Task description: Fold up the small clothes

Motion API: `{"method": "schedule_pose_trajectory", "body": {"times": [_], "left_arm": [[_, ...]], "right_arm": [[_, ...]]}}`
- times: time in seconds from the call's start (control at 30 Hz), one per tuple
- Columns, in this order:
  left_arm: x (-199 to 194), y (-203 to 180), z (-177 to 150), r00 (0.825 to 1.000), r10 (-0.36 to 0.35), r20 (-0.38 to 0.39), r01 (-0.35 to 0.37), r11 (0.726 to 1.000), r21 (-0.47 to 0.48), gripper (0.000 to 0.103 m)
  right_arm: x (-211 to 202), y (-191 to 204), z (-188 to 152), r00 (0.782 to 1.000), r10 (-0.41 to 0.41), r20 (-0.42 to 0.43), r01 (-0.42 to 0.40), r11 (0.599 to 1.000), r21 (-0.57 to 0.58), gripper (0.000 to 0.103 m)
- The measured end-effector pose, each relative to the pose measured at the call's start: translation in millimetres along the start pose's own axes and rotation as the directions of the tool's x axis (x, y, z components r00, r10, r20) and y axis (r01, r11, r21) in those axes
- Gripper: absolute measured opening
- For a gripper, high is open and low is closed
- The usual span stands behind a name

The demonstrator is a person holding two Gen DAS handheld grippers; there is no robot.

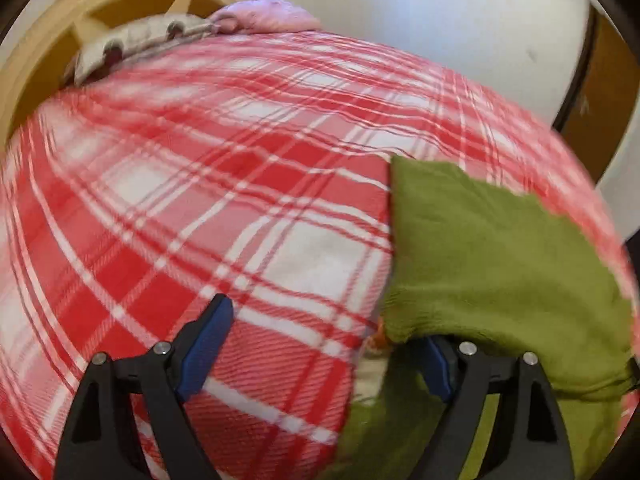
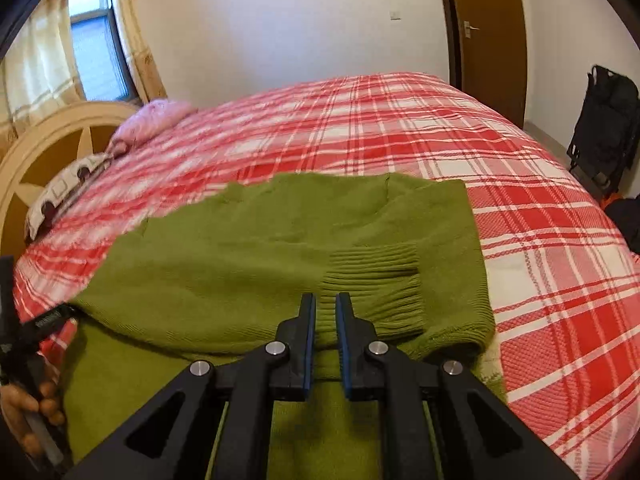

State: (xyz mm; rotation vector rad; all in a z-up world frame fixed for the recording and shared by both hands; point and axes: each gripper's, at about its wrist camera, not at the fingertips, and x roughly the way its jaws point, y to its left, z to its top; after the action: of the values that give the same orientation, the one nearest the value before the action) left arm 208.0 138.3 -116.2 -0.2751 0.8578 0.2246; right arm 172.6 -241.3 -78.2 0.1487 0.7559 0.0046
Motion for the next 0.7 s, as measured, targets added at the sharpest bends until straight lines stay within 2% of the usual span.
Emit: {"method": "schedule_pose_trajectory", "body": {"times": [0.13, 0.27, 0.37, 0.43, 0.53, 0.63, 0.7], "left_arm": [[-3.8, 2.3, -5.5, 1.0, 0.025, 0.011, -0.026, 1.0, 0.013, 0.088], [-7.1, 1.1, -4.7, 0.999, 0.035, -0.015, -0.034, 0.999, 0.032, 0.088], [-23.0, 3.5, -13.2, 0.998, 0.054, -0.012, -0.053, 0.997, 0.048, 0.087], [-36.4, 2.2, -13.3, 0.994, 0.103, 0.038, -0.106, 0.992, 0.065, 0.084], [-56.2, -7.8, -0.2, 0.992, 0.057, 0.113, -0.069, 0.992, 0.106, 0.084], [-64.2, -35.8, 19.3, 0.985, 0.021, 0.174, -0.047, 0.988, 0.145, 0.086], [-61.7, -58.4, 28.7, 0.981, -0.046, 0.189, 0.013, 0.985, 0.171, 0.086]], "right_arm": [[9.2, -7.7, -7.3, 0.998, -0.039, -0.045, 0.039, 0.999, 0.003, 0.01], [3.9, -20.2, -11.9, 0.998, -0.023, -0.051, 0.025, 0.999, 0.042, 0.01], [-7.2, -28.0, -8.4, 0.999, -0.025, -0.022, 0.026, 0.999, 0.047, 0.01], [-14.2, -31.1, -1.5, 1.0, -0.019, 0.01, 0.018, 0.998, 0.054, 0.01], [-14.8, -24.5, 12.3, 0.999, -0.007, 0.034, 0.006, 1.0, 0.024, 0.01], [2.1, -9.5, 21.8, 1.0, -0.027, 0.012, 0.028, 0.999, -0.045, 0.01], [16.0, -4.7, 23.5, 0.999, -0.042, -0.008, 0.041, 0.998, -0.054, 0.01]]}}
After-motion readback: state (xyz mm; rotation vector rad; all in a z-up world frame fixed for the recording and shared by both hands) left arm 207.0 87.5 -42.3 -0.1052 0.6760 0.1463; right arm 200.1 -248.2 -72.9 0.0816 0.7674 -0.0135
